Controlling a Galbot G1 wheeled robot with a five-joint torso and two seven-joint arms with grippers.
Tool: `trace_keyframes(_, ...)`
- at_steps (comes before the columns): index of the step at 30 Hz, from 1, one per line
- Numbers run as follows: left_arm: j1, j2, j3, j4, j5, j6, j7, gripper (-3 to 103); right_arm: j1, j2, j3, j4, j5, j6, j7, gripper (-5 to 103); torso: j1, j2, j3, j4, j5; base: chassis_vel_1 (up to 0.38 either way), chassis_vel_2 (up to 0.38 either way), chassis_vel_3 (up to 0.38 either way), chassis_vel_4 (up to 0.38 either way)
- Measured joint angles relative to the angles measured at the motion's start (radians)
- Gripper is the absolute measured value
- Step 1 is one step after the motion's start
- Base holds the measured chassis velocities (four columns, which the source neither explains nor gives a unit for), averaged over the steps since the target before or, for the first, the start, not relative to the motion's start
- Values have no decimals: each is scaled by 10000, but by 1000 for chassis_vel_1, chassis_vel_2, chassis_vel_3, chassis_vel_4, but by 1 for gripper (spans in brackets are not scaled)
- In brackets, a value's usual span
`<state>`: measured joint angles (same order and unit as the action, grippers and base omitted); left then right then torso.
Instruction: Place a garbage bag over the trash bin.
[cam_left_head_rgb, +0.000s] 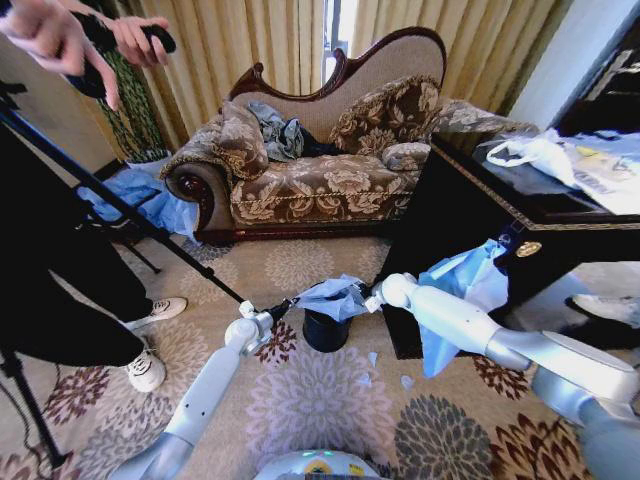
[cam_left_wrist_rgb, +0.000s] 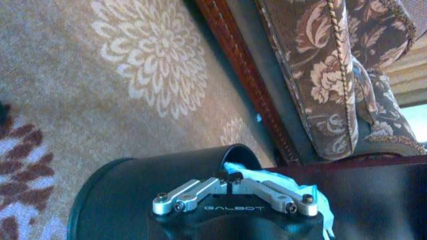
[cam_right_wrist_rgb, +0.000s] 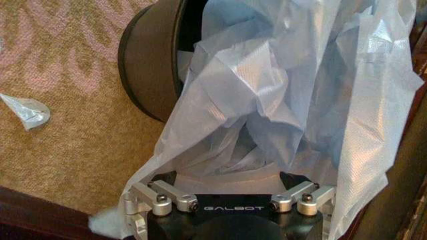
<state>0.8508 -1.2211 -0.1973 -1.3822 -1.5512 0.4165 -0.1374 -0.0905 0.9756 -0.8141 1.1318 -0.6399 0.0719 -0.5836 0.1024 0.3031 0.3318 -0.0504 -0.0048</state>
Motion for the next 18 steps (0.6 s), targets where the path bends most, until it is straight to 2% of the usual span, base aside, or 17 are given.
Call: trace_keyframes(18,497,20,313,-326,783,1,301,0,-1004,-846,538,734,43,40,0,100,0,0,0,-1,-1,0,0,0,0)
